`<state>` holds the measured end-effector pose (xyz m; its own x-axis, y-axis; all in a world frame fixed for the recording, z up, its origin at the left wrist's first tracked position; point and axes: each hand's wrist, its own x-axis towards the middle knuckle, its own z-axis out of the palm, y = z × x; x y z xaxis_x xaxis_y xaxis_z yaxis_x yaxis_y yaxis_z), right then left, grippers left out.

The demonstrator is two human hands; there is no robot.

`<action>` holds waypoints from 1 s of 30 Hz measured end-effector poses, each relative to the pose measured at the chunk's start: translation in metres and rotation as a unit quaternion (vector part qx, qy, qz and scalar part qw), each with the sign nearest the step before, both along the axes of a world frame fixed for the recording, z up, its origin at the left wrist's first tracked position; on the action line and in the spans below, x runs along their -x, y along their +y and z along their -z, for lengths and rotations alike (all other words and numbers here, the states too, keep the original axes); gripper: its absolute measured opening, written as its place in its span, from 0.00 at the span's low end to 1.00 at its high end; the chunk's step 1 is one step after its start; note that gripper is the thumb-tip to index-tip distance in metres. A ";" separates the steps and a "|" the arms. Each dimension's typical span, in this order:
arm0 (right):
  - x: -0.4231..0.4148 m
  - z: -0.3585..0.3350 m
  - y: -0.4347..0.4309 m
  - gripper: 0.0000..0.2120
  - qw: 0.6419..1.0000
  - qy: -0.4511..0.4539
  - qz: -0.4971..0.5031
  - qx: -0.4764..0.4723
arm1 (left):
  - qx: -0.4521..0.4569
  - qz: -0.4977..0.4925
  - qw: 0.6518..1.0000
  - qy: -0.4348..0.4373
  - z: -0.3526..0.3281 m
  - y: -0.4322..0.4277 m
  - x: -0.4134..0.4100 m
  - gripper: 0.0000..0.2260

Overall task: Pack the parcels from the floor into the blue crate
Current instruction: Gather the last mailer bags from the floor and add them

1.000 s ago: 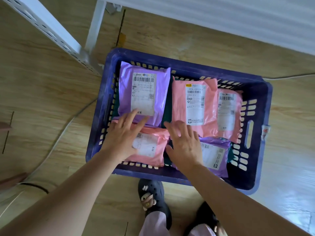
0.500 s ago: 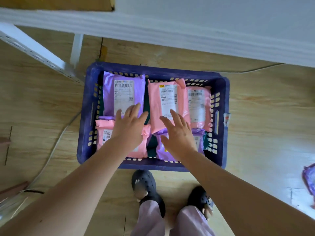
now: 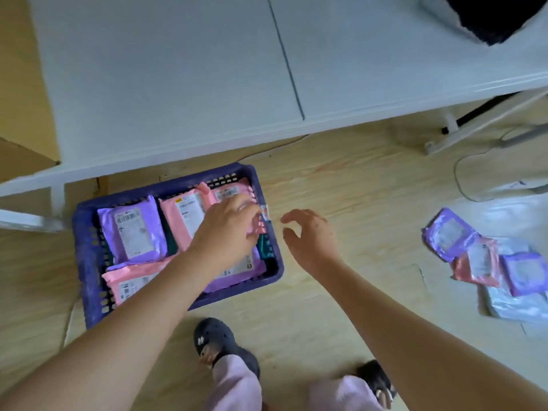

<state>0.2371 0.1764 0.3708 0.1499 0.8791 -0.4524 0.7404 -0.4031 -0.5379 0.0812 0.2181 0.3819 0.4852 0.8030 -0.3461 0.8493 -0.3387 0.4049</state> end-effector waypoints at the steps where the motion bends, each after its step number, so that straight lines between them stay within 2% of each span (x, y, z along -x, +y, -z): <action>1: -0.024 -0.007 -0.008 0.12 1.000 0.008 0.021 -0.003 | -0.004 0.016 1.000 0.000 -0.007 -0.004 -0.024 0.19; 8: -0.201 -0.039 -0.087 0.11 0.993 0.004 0.119 -0.016 | 0.046 0.067 0.997 -0.019 -0.027 -0.062 -0.206 0.19; 16: -0.407 -0.059 -0.206 0.12 0.975 -0.007 0.223 0.021 | 0.095 0.101 0.990 -0.038 -0.038 -0.134 -0.414 0.17; 22: -0.499 -0.053 -0.248 0.13 0.960 -0.016 0.272 0.071 | 0.137 0.108 0.985 -0.022 -0.035 -0.157 -0.511 0.16; 30: -0.590 -0.016 -0.227 0.14 0.953 -0.021 0.280 0.117 | 0.212 0.085 0.973 0.028 0.011 -0.124 -0.604 0.17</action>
